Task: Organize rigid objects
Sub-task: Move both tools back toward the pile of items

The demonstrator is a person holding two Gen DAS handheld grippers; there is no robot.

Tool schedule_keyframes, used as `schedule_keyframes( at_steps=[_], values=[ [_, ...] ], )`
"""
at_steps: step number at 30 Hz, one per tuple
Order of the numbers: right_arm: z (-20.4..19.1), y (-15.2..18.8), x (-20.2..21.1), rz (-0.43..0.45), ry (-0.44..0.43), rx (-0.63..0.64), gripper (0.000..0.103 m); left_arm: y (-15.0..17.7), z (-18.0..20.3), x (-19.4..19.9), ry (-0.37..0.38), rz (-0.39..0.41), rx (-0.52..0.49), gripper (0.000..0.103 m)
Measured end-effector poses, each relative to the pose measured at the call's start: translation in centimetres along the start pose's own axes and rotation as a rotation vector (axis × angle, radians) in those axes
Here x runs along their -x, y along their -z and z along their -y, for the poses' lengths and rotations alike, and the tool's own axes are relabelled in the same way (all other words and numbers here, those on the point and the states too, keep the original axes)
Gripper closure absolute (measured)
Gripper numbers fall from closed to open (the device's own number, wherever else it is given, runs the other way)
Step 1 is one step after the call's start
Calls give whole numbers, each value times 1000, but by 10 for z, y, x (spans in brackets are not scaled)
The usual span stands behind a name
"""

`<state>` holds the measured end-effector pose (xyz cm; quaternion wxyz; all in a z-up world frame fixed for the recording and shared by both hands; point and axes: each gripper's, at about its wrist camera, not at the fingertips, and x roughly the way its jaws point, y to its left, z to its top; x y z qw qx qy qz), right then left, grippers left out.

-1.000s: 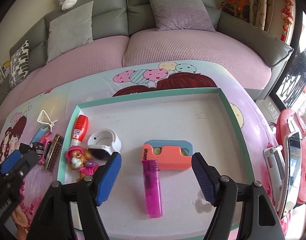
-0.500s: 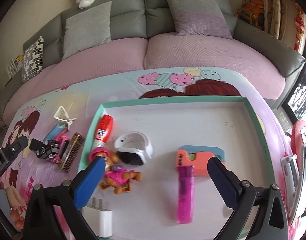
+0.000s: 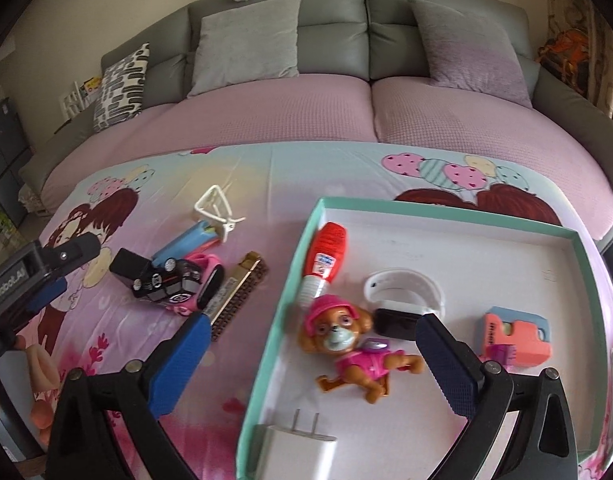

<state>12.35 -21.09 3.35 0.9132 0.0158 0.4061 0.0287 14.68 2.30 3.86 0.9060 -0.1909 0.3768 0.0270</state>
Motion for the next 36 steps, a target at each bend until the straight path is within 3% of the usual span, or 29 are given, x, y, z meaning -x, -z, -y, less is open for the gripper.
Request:
schedule_keyframes(
  at_steps=[3, 11, 19, 26, 36],
  values=[
    [-3, 0, -3, -2, 4, 3, 0, -2, -9, -2, -16, 3, 15, 8],
    [-9, -4, 1, 49, -9, -22, 0, -9, -26, -5, 50, -1, 52, 8],
    [-48, -5, -8, 65, -63, 49, 0, -14, -46, -11, 36, -8, 111, 8],
    [-83, -5, -28, 43, -76, 120, 0, -16, -55, -27, 54, -75, 125, 8],
    [-112, -5, -55, 16, -53, 191, 0, -19, -59, -40, 17, -128, 97, 8]
  ],
)
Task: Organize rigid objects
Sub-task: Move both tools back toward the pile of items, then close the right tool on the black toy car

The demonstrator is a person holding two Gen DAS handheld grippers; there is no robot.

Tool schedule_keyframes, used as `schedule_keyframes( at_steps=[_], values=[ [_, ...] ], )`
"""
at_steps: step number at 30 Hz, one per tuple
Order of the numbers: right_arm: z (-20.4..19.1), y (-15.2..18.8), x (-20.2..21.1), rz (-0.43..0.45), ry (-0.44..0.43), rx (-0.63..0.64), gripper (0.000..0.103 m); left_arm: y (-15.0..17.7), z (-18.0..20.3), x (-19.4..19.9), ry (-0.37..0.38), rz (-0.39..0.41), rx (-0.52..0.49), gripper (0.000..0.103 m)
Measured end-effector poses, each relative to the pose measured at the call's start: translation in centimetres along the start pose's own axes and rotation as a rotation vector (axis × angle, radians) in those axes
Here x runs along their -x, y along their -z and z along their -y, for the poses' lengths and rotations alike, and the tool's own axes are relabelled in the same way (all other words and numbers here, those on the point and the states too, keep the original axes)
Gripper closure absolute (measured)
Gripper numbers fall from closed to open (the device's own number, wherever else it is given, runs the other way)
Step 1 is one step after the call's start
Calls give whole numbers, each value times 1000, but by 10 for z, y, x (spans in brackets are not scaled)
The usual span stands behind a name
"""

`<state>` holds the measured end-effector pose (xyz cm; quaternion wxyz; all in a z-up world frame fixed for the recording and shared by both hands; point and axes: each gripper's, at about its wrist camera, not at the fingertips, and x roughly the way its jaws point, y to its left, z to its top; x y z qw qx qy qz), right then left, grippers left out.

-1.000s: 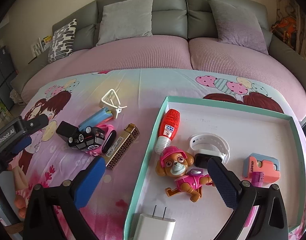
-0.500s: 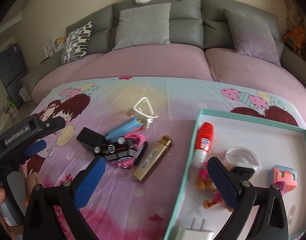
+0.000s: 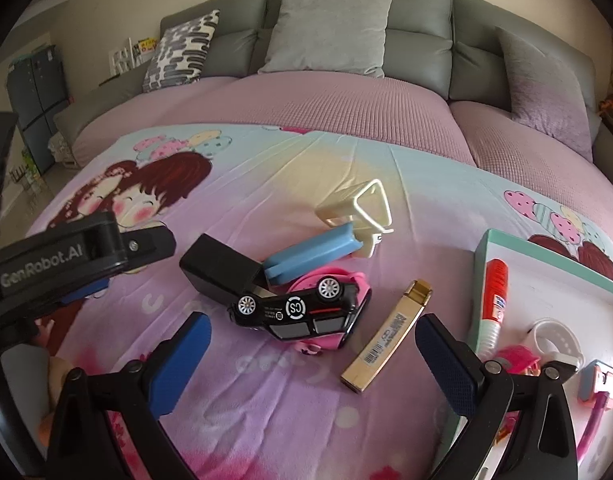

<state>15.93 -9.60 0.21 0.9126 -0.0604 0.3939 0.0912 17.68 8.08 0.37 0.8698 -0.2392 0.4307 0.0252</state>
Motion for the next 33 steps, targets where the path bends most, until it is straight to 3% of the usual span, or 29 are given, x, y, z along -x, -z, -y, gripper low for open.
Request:
schedule_keyframes(
  at_steps=[10, 23, 33],
  values=[
    [-3, 0, -11, 1, 12, 21, 0, -2, -4, -8, -12, -28, 24, 8],
    [-10, 0, -9, 26, -20, 54, 26, 0, 4, -6, 56, -35, 0, 8],
    [2, -1, -4, 30, -46, 8, 26, 1, 14, -7, 68, -33, -27, 8]
  ],
)
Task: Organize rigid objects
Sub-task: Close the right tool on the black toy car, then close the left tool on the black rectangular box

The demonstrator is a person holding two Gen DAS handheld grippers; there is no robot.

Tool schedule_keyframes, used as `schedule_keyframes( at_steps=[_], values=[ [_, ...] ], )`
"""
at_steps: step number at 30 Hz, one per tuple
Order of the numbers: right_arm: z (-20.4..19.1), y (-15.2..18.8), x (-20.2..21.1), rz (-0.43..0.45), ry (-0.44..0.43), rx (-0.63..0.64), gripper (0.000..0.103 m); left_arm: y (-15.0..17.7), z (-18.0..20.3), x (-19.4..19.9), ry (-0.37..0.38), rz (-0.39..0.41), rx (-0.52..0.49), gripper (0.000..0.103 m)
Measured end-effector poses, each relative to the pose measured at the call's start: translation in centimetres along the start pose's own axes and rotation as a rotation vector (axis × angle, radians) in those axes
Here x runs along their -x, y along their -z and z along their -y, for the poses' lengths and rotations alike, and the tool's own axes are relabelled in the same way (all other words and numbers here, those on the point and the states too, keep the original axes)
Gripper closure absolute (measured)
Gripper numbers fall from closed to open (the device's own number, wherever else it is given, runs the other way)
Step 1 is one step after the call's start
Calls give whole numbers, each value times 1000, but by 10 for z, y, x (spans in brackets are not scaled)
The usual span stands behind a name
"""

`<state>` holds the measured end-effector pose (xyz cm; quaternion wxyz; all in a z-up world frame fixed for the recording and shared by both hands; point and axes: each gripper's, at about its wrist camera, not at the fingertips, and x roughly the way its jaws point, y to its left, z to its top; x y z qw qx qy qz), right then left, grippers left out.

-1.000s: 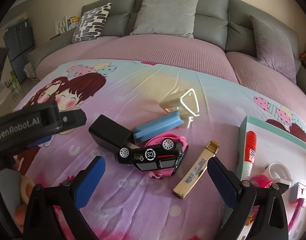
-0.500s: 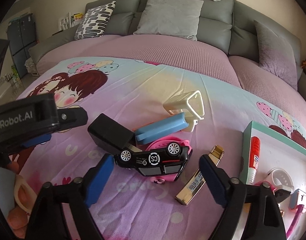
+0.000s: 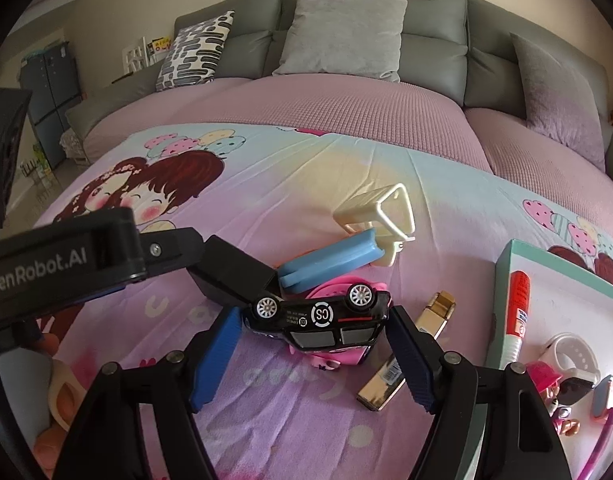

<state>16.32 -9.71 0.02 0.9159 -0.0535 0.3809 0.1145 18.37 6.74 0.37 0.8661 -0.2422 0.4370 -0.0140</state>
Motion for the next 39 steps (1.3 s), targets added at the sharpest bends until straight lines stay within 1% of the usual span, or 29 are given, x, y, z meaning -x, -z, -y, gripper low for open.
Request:
schedule_keyframes(
  at_steps=[8, 12, 17, 21, 26, 30, 32, 33, 34, 36, 38, 39],
  values=[
    [24, -1, 10, -7, 55, -57, 26, 2, 10, -1, -11, -1, -39, 8],
    [39, -1, 18, -1, 91, -85, 26, 3, 18, -3, -32, -2, -79, 8],
    [54, -1, 28, 1, 108, -118, 26, 6, 32, -4, -43, 0, -145, 8],
    [63, -1, 33, -2, 126, -137, 26, 9, 42, -7, -64, -4, -192, 9],
    [72, 1, 36, -8, 131, -158, 26, 12, 49, -16, -71, -22, -223, 9],
    [78, 2, 40, -2, 130, -177, 26, 18, 60, -25, -87, -41, -271, 9],
    [81, 3, 41, 1, 123, -186, 26, 20, 64, -27, -97, -40, -286, 15],
    [82, 3, 42, 1, 119, -191, 26, 21, 65, -28, -99, -42, -291, 24],
    [84, 4, 42, 1, 117, -195, 26, 21, 66, -29, -97, -44, -295, 27],
    [86, 4, 44, 2, 110, -205, 26, 23, 68, -31, -91, -42, -302, 27],
    [89, 4, 46, 6, 101, -214, 26, 23, 68, -31, -78, -34, -300, 33],
    [90, 5, 47, 8, 98, -218, 26, 23, 68, -31, -78, -30, -296, 33]
  ],
)
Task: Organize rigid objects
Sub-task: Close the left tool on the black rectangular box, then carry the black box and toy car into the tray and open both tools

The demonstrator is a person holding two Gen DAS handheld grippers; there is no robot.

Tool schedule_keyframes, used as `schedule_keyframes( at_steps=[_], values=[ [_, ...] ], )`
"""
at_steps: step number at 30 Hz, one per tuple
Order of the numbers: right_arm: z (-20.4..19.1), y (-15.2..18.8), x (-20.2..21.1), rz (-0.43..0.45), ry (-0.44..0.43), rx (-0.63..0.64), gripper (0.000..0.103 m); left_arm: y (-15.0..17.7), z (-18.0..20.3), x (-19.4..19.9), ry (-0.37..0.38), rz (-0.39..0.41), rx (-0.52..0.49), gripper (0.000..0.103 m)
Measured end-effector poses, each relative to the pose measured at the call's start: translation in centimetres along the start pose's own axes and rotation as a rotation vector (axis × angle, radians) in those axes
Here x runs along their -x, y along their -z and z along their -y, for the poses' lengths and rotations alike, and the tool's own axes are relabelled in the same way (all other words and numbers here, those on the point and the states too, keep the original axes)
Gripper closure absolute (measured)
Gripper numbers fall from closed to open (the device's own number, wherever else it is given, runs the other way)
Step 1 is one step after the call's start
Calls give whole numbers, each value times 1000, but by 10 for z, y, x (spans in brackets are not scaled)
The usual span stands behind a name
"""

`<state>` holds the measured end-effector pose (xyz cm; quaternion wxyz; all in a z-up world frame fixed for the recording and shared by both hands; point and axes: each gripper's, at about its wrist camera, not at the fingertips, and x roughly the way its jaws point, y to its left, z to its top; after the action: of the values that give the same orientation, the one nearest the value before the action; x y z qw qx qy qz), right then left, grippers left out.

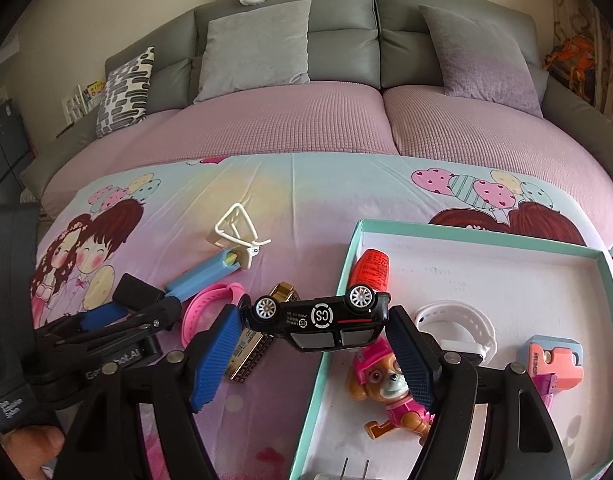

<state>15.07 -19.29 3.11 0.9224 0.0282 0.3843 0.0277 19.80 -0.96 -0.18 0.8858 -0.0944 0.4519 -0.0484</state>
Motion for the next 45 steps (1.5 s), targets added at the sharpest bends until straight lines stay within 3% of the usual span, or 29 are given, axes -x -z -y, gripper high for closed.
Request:
schedule_keyframes(
  at_steps=[8, 9, 10, 25, 36, 45],
  values=[
    [11, 0, 0, -9, -9, -33, 26, 0, -6, 4, -39, 18, 38, 33],
    [12, 0, 0, -8, -7, -32, 26, 0, -7, 7, -46, 27, 46, 34],
    [13, 0, 1, -7, -5, -32, 26, -1, -8, 9, -54, 40, 52, 46],
    [15, -4, 15, 29, -17, -39, 26, -7, -10, 43, -38, 142, 84, 46],
    [29, -6, 25, 62, 20, -59, 26, -10, 14, 76, 41, 237, 34, 46],
    [89, 0, 37, 67, 174, -155, 26, -4, 63, 83, 167, 234, -59, 46]
  ],
)
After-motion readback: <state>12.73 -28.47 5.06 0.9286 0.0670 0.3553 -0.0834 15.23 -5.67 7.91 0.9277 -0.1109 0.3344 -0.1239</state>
